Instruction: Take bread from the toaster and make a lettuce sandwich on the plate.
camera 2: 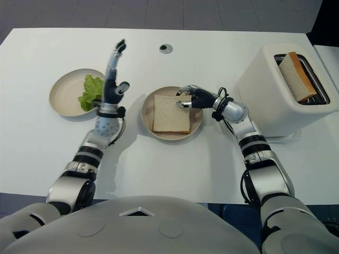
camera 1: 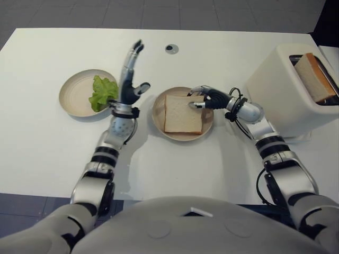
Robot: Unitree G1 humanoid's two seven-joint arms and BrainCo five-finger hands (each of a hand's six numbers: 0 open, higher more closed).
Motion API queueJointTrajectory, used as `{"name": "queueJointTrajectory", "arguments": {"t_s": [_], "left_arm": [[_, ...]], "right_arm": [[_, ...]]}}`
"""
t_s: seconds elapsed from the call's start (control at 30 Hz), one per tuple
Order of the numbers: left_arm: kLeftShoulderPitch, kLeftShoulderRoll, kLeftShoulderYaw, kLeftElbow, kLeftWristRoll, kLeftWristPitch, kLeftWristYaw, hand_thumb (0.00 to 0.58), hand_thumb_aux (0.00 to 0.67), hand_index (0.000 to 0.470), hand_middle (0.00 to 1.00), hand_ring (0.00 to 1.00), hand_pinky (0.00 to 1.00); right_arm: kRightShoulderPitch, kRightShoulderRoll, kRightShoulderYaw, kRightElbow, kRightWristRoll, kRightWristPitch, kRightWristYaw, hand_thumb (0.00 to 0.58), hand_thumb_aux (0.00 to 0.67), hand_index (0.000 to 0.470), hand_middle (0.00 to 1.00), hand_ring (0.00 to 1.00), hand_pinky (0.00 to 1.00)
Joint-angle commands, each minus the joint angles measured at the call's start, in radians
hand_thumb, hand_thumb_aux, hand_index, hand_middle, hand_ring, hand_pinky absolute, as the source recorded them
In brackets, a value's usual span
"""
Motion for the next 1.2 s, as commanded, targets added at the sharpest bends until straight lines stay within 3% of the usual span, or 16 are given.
{"name": "queueJointTrajectory", "arguments": {"t_s": [0.03, 0.13, 0.23, 0.4, 0.53, 0.57, 0.6, 0.63, 0.67, 0.97, 1.2], "left_arm": [[0.149, 0.103, 0.08, -0.242, 0.195, 0.259, 0.042, 0.0, 0.0, 0.0, 0.0, 0.0, 0.0], [0.217, 0.189, 0.126, -0.327, 0.303, 0.444, 0.024, 0.0, 0.0, 0.0, 0.0, 0.0, 0.0], [0.215, 0.269, 0.109, -0.262, 0.359, 0.575, -0.037, 0.0, 0.0, 0.0, 0.0, 0.0, 0.0], [0.217, 0.346, 0.038, -0.176, 0.322, 0.646, -0.216, 0.0, 0.0, 0.0, 0.0, 0.0, 0.0], [0.194, 0.372, -0.027, -0.058, 0.281, 0.638, -0.3, 0.018, 0.011, 0.007, 0.0, 0.0, 0.0], [0.179, 0.374, -0.044, -0.025, 0.272, 0.629, -0.307, 0.116, 0.071, 0.05, 0.0, 0.0, 0.0], [0.163, 0.375, -0.058, 0.004, 0.261, 0.619, -0.308, 0.429, 0.328, 0.23, 0.0, 0.0, 0.0], [0.147, 0.376, -0.068, 0.028, 0.252, 0.611, -0.305, 0.485, 0.399, 0.28, 0.0, 0.0, 0.0], [0.134, 0.38, -0.075, 0.044, 0.244, 0.606, -0.298, 0.58, 0.67, 0.47, 0.0, 0.0, 0.0], [0.142, 0.39, -0.042, -0.066, 0.143, 0.56, -0.19, 0.58, 0.67, 0.47, 0.0, 0.0, 0.0], [0.167, 0.389, -0.038, -0.123, 0.058, 0.549, -0.236, 0.58, 0.67, 0.47, 0.0, 0.0, 0.0]], "right_arm": [[0.032, -0.006, 0.002, -0.093, -0.091, 0.012, -0.092, 0.0, 0.0, 0.0, 0.0, 0.0, 0.0], [0.077, -0.019, -0.01, -0.23, -0.148, 0.026, -0.149, 0.0, 0.0, 0.0, 0.0, 0.0, 0.0], [0.128, -0.03, -0.018, -0.379, -0.196, 0.061, -0.173, 0.0, 0.0, 0.0, 0.0, 0.0, 0.0], [0.178, -0.032, -0.014, -0.53, -0.24, 0.131, -0.169, 0.0, 0.0, 0.0, 0.0, 0.0, 0.0], [0.209, -0.038, -0.012, -0.576, -0.257, 0.159, -0.173, 0.0, 0.0, 0.0, 0.0, 0.0, 0.0], [0.216, -0.04, -0.015, -0.588, -0.26, 0.161, -0.174, 0.0, 0.0, 0.0, 0.0, 0.0, 0.0], [0.223, -0.042, -0.018, -0.607, -0.26, 0.164, -0.175, 0.0, 0.0, 0.0, 0.0, 0.0, 0.0], [0.23, -0.042, -0.022, -0.627, -0.256, 0.166, -0.174, 0.0, 0.0, 0.0, 0.0, 0.0, 0.0], [0.238, -0.041, -0.025, -0.648, -0.254, 0.169, -0.174, 0.0, 0.0, 0.0, 0.0, 0.0, 0.0], [0.302, -0.04, -0.018, -0.73, -0.237, 0.185, -0.167, 0.0, 0.0, 0.0, 0.0, 0.0, 0.0], [0.309, -0.035, -0.002, -0.715, -0.245, 0.182, -0.167, 0.0, 0.0, 0.0, 0.0, 0.0, 0.0]]}}
